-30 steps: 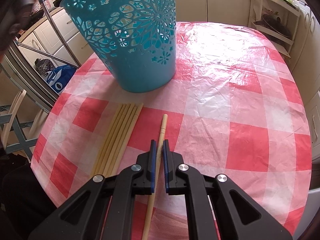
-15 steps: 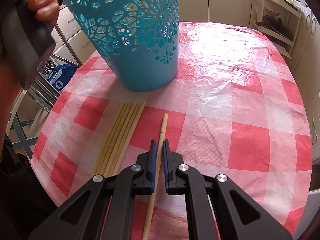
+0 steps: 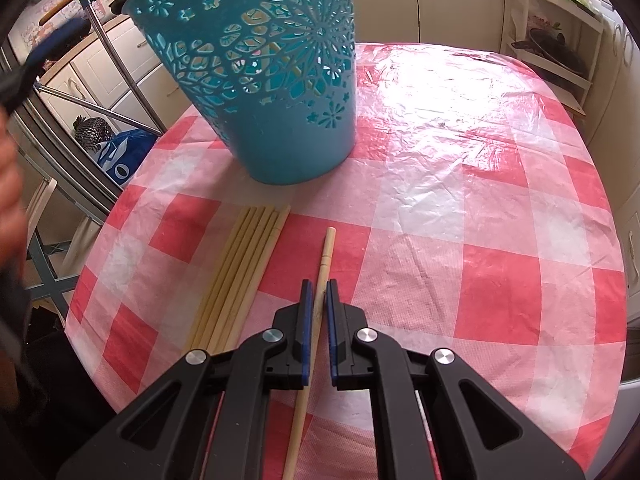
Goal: Organize utensils
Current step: 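Lift the stick with the left tool into the basket while the right tool holds its stick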
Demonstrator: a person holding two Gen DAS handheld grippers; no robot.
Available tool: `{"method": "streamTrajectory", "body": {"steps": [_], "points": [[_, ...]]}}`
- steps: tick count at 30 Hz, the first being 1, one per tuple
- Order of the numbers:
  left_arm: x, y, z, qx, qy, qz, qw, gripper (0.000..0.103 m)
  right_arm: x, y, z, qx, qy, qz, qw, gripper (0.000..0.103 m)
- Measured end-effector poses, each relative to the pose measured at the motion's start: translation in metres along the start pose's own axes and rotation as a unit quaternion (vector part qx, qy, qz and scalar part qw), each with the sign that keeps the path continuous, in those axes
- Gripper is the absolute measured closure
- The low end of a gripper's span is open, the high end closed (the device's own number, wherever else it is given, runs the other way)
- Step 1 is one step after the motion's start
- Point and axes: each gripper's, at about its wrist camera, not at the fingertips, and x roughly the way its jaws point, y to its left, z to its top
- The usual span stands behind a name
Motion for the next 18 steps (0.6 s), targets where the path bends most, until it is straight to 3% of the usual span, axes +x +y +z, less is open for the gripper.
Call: {"method": "streamTrajectory", "body": {"steps": [5, 18], "points": [[0.004, 0.027, -0.020, -0.032, 0.049, 0.024, 0.9980, 0.024, 0.000, 0.005, -0.001, -0.016, -0.002, -0.009, 1.000, 0.096], [0.004, 0.016, -0.015, 0.034, 0.052, 0.053, 0.9967, 0.018, -0.006, -0.005, -0.003, 0.014, -0.015, 0.010, 1.000, 0.097]]}}
